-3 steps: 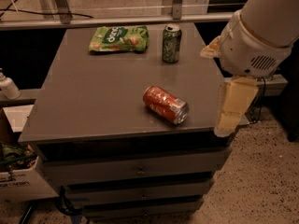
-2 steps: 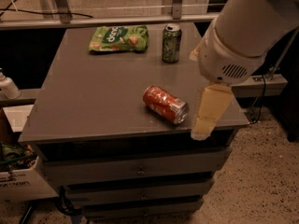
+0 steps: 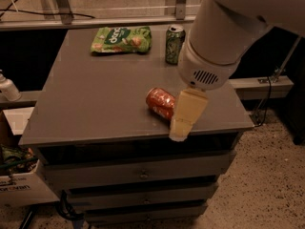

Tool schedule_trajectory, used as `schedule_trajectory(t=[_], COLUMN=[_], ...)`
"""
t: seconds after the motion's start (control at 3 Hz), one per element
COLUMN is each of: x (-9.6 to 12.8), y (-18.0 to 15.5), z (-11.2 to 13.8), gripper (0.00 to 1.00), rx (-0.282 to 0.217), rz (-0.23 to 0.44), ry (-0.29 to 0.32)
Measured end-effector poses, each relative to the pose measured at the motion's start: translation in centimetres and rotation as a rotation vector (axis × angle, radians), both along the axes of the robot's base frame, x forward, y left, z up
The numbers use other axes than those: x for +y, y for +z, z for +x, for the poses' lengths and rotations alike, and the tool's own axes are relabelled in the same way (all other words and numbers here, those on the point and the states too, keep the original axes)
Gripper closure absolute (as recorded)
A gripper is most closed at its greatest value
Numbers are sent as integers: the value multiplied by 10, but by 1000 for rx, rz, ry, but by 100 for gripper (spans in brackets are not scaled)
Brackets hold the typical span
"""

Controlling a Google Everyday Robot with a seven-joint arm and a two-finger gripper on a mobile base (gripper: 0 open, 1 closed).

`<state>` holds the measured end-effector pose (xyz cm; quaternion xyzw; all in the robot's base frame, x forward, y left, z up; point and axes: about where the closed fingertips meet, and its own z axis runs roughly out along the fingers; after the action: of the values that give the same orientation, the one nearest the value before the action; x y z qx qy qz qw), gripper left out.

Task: Pick coke can

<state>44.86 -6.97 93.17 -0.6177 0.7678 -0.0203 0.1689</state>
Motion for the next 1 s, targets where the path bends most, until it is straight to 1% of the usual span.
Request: schedule_trajectory(t=[0.33,0.67,1.0], x=[-2,-17,-21], y=[3,2,-1], z=[-1,22,47], gripper=[0,0,0], rx=[-7,22,29], rz=[4,74,148], ry=[2,-67,-158])
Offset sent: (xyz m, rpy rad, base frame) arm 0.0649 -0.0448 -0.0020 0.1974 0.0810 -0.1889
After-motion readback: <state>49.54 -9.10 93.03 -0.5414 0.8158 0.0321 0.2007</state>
